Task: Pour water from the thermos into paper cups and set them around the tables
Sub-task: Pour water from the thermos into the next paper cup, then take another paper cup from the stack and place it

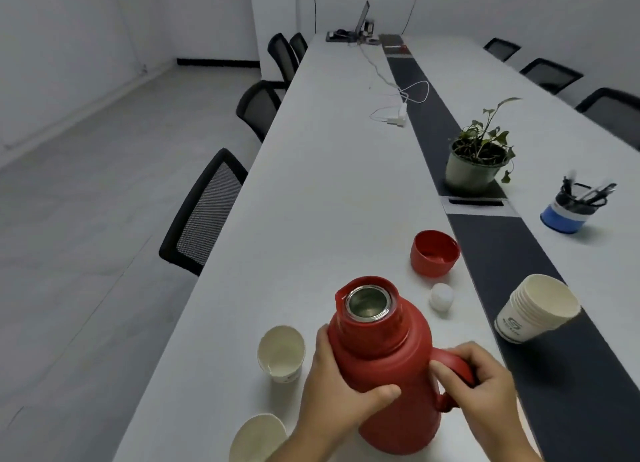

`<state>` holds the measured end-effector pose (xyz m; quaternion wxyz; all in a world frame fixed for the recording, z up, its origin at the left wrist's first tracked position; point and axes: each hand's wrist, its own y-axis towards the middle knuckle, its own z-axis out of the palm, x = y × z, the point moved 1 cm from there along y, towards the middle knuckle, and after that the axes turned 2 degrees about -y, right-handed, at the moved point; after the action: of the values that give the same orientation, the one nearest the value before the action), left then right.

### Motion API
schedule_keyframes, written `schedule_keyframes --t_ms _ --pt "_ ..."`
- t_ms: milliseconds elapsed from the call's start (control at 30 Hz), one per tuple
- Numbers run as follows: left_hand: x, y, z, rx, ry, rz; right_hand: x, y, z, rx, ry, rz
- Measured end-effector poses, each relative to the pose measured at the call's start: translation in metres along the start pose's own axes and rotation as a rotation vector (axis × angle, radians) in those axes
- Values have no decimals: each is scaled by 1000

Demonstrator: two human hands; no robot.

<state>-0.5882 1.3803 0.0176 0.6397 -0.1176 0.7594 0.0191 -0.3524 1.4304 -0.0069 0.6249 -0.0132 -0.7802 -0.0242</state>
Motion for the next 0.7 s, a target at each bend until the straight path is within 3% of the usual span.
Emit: schedule_keyframes --t_ms 367,700 --pt "-16 127 -4 32 174 102 -35 103 50 -71 146 6" --pt "-13 201 -24 21 259 98 -44 173 94 -6 173 -83"
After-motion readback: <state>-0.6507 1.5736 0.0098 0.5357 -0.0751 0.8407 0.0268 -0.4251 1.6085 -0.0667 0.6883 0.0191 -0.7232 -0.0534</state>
